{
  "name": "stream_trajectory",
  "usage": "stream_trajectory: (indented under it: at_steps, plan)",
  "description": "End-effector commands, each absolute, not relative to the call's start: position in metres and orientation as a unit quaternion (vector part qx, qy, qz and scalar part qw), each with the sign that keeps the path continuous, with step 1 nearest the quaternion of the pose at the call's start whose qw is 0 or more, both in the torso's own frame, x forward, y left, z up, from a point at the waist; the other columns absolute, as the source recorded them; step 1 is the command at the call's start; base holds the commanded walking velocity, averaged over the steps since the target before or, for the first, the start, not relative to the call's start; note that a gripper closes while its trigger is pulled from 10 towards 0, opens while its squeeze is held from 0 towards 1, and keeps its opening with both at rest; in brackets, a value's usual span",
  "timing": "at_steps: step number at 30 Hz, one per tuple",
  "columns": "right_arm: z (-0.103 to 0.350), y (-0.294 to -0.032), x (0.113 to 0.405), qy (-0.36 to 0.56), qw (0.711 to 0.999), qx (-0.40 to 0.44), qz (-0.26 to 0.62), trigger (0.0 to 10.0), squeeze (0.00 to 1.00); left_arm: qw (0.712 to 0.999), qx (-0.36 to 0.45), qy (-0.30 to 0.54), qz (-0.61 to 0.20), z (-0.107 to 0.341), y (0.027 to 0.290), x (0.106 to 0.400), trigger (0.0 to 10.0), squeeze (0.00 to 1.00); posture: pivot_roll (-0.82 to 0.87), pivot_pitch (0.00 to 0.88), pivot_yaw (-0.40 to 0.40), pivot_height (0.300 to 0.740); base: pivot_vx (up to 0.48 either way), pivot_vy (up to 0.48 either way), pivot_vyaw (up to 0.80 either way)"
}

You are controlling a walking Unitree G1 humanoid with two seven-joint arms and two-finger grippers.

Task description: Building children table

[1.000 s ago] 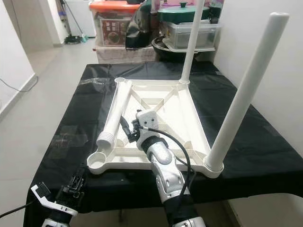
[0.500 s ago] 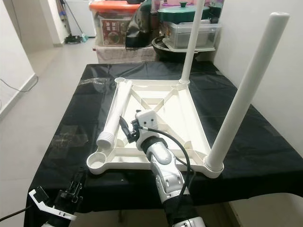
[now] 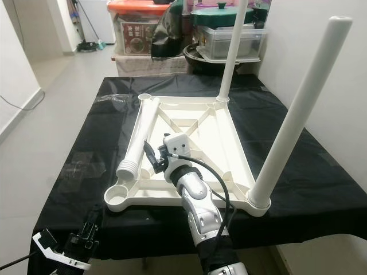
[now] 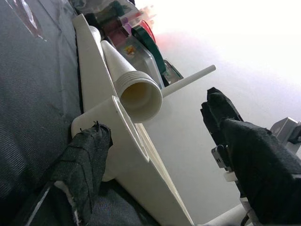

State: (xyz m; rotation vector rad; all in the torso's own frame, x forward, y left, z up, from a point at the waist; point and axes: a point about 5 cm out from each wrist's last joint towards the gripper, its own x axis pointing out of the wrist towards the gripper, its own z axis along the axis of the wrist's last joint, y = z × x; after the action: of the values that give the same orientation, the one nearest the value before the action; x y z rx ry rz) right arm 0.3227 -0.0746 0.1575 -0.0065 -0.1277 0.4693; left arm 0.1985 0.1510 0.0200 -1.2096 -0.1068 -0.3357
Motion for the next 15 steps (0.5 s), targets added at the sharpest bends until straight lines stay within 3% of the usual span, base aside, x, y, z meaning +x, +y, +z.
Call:
stream_trajectory:
  at_steps: [1,15]
  plan:
    - [0.1578,-0.0720,0.3239,-0.066,0.970,0.002,0.236,10.0,0.00,0.987,0.064,-0.088,0.118,0.1457,0.1822,0.2205,10.0,0.00,0.07,0.000,-0.021,0.740,0.000,0.000,0.00]
    - [0.1573,-0.0723,0.3233,-0.065,0.970,0.002,0.234,10.0,0.00,0.987,0.063,-0.090,0.116,0.1457,0.1823,0.2212,10.0,0.00,0.07,0.009,-0.022,0.740,0.000,0.000,0.00]
